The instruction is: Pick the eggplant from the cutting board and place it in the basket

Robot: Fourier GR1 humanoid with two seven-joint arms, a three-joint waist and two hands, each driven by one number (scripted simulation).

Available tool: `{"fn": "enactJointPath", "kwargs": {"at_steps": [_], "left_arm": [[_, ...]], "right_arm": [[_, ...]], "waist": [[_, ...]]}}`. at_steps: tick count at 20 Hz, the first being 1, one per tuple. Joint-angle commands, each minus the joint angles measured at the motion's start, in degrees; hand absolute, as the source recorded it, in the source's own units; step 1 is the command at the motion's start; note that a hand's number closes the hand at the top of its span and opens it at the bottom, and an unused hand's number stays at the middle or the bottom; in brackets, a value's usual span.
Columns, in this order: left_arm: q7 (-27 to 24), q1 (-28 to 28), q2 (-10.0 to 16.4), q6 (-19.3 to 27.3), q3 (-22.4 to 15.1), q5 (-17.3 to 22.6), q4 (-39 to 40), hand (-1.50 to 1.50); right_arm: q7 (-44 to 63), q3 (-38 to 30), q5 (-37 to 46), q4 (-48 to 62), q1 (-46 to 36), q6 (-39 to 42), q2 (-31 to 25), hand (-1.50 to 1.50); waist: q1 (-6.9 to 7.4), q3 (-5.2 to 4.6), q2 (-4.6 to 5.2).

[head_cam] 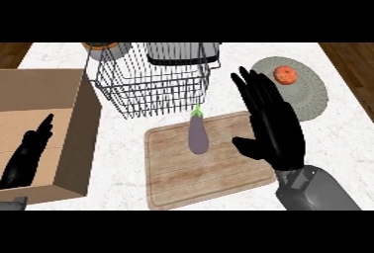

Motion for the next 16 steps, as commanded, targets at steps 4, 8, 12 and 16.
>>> {"fn": "enactJointPath", "kwargs": {"at_steps": [4,8,12,16], "left_arm": [[1.67,0.87,-1.80,-0.20,-3.13,-2.15,0.67,0.00],[0.81,1.53,-2.07,-0.91,-3.29,-2.64,-0.02,0.00],[5.11,-2.01,-3.82,0.53,-4.94,-5.12,-1.59,0.00],[1.24,-0.20,-3.20,-1.28,-3.70,-4.91,0.24,0.00]], "right_arm": [[19.80,13.94,10.21,-3.43,-2.65,20.72,8.75,-1.50],[34.58,20.53,15.87,-5.41,-4.49,31.63,17.32,-1.50],[47.46,25.22,13.91,-9.43,-6.51,38.94,17.58,-1.50],[52.28,25.48,12.13,-9.48,-7.30,39.03,17.66,-1.50]], "waist": [[2.01,0.05,0.93],[3.43,0.36,1.39],[4.03,0.66,2.01],[4.99,0.65,2.56]]}}
